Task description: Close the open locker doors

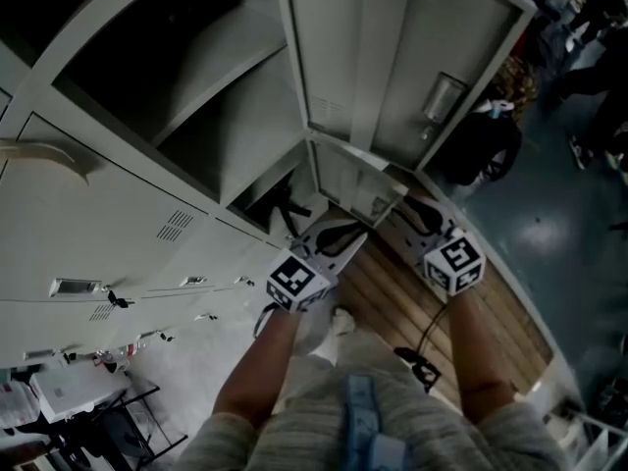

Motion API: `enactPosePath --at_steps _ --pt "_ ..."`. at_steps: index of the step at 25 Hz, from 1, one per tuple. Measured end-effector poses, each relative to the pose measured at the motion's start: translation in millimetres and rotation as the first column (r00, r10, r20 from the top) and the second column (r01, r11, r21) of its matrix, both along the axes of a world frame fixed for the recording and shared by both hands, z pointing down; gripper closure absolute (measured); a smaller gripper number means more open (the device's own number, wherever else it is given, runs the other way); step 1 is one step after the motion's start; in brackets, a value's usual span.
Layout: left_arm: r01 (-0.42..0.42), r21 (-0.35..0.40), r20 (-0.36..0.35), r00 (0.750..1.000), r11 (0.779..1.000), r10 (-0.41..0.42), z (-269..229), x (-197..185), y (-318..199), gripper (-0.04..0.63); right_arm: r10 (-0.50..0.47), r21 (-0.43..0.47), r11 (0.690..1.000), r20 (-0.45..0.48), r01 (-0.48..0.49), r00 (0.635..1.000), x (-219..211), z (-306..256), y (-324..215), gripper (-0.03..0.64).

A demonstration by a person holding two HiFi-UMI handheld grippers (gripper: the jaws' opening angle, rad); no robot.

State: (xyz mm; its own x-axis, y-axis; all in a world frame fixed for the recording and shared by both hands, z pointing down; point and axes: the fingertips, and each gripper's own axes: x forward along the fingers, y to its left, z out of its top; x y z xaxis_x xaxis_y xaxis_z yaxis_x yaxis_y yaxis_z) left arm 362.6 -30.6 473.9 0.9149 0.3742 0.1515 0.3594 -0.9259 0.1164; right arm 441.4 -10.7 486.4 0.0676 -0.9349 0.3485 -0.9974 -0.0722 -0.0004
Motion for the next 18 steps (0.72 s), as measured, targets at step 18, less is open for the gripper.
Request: enactPosePath --at_steps 18 --pt "-0.015 -0.017 0.024 1.0 1.0 0.015 11.3 27.9 3.8 0.558 0.01 -0.128 0.992 0.019 -0.007 1.0 40.4 46.6 -3.1 0.502"
